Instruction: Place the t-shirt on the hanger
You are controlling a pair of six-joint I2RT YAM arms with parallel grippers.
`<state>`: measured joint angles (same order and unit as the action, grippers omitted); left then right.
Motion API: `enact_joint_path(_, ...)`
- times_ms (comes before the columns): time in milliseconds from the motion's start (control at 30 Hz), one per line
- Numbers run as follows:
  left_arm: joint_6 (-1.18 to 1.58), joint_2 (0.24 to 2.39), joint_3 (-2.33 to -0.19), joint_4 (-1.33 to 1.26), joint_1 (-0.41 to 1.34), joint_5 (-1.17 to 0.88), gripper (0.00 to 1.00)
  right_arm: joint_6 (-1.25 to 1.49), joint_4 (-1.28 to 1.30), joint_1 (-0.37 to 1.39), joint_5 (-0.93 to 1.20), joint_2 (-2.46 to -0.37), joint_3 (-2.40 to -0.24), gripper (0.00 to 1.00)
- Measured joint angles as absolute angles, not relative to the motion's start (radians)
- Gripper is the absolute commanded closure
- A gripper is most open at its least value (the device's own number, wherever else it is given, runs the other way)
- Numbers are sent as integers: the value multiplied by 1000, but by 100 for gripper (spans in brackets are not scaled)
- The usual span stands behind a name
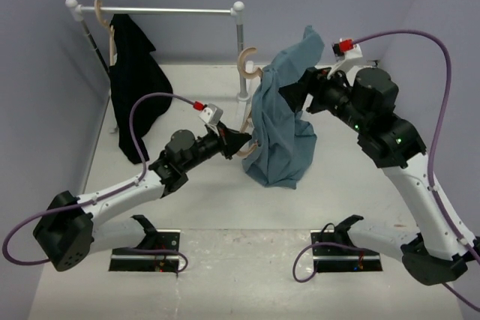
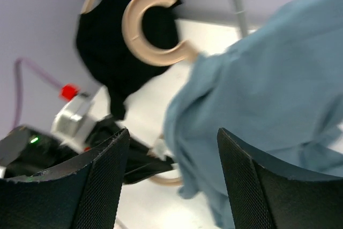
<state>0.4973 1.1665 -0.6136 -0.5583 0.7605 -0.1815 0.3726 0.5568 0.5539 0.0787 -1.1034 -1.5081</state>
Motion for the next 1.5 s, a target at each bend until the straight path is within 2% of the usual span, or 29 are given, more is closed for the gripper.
enact_joint_path(200, 434, 1028, -563, -478, 760, -170, 100, 49, 661, 508, 76, -1115, -1554, 15)
enact_joint_path(333, 399, 943, -541, -415, 760, -212, 100, -219, 718, 506, 260, -1156, -1547, 15)
enact_joint_path(433, 384, 890, -515, -372, 760, -257, 100, -367, 776, 506, 383, -1193, -1560, 20)
enact_joint_path(600, 372, 793, -466, -324, 760, -329, 100, -523, 951, 487, 516, -1325, -1735, 34)
enact_joint_path(667, 370, 752, -444, -326, 760, -354, 100, -550, 983, 478, 547, -1357, -1765, 38)
enact_joint_path(767, 369, 721, -419, -336, 760, -379, 100, -569, 1046, 460, 588, -1371, -1756, 39)
enact_joint_path(1033, 374, 744, -345, -420, 760, -428, 100, -588, 1103, 397, 676, -1343, -1620, 37)
enact_joint_path(1100, 376, 761, -338, -448, 760, -435, 100, -589, 1093, 367, 701, -1321, -1580, 34)
enact_joint_path(1267, 383, 766, -326, -496, 760, -434, 100, -582, 1036, 292, 714, -1235, -1483, 32)
enact_joint_path(1500, 382, 697, -307, -542, 760, -444, 100, -588, 1019, 254, 802, -1267, -1514, 34)
